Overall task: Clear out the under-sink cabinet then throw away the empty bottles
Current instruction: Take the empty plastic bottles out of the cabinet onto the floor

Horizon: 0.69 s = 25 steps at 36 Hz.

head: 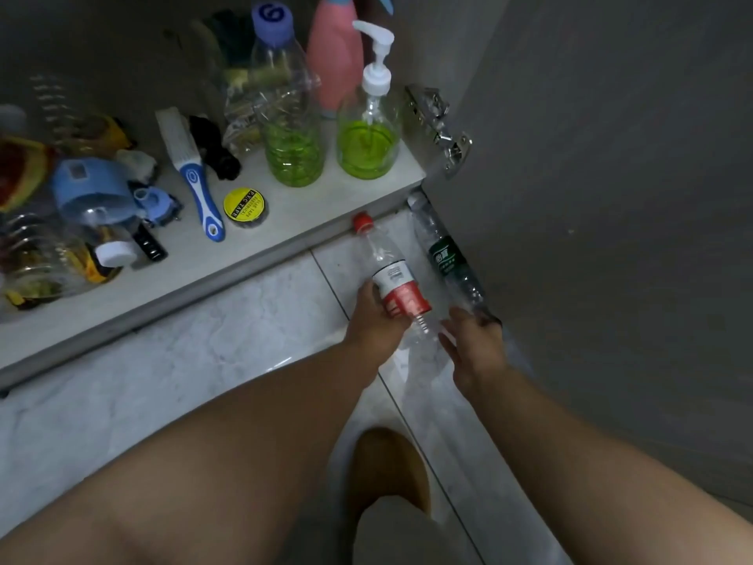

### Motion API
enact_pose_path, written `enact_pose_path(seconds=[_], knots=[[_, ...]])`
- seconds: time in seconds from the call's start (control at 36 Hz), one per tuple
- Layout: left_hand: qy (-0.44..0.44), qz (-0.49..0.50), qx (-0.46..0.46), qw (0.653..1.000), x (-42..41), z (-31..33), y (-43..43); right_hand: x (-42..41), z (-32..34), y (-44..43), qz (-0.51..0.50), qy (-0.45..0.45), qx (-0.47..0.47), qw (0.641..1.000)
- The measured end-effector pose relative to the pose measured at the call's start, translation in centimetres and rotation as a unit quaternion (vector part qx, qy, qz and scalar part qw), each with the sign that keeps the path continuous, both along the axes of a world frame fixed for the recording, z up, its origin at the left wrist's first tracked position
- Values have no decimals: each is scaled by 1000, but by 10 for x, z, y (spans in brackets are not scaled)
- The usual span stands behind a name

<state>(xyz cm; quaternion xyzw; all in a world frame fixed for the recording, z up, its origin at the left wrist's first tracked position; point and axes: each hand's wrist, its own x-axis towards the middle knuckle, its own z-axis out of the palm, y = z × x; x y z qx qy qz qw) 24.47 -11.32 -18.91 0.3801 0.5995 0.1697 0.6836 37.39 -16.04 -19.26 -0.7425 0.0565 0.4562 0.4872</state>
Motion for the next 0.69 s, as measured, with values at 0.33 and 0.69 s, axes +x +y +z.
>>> enact_pose_path(seconds=[0.33,0.69], knots=[[-75,-54,-51,994,18,6,14,9,6,-11,53,107,18,993],[79,-179,53,979,-39,42,20,-23,22,-21,234,142,-98,957]])
